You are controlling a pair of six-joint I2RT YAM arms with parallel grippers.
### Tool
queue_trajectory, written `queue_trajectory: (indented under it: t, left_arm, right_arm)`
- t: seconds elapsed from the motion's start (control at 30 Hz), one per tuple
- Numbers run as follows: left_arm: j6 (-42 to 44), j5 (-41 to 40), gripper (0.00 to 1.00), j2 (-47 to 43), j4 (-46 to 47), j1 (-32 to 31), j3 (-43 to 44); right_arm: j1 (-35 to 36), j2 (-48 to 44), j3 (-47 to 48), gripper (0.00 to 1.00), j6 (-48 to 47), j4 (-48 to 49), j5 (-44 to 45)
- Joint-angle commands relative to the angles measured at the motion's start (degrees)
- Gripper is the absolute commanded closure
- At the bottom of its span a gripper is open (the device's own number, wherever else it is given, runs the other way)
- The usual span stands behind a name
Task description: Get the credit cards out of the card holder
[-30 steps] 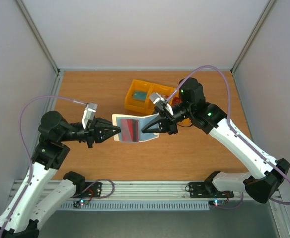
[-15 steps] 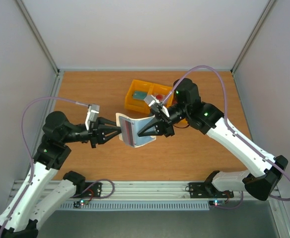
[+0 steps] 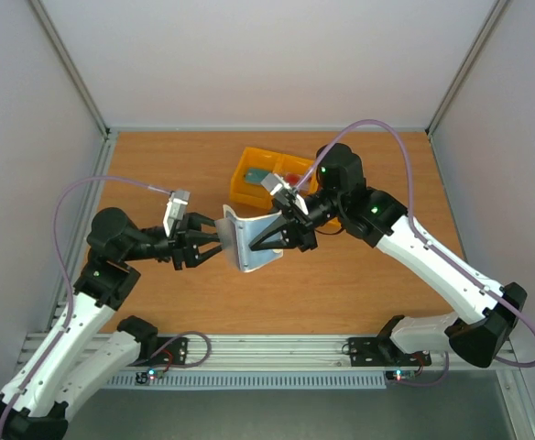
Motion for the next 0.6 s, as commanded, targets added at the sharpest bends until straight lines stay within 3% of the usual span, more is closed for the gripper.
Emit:
queue_trajectory:
  t: [0.0,0.13,0.37,0.47,0.57]
  left_arm:
    - [-4.95,3.13,0.52,-0.32,6.73,-0.82,0.34]
    - [-5.65,4.62,0.46,-0.83,5.67,-0.82,0.7]
    - [-4.32,5.1,0.44,-1.72,4.63,-0.82,0.22]
    - [-3.66,5.48,0.33,-2.03,3.57,-0.82,0.53]
    - [1.03,6.16,0.19,-2.32,-3.73,-0.67,2.41]
  right_arm:
    - [0.2,2.15,0.77,0.99,-1.83,1.09,3.19]
    - [-0.39,2.23,0.5,0.99,-3.03,0.04,4.23]
    - [-1.84,2.78,1.01,0.99,-3.76,-0.2,4.69]
    - [-2.79,2.8,1.2,0.99,-4.51,-0.63,4.77]
    - [-2.83,2.22,3.32,0.99,-6.63,-4.76,3.65]
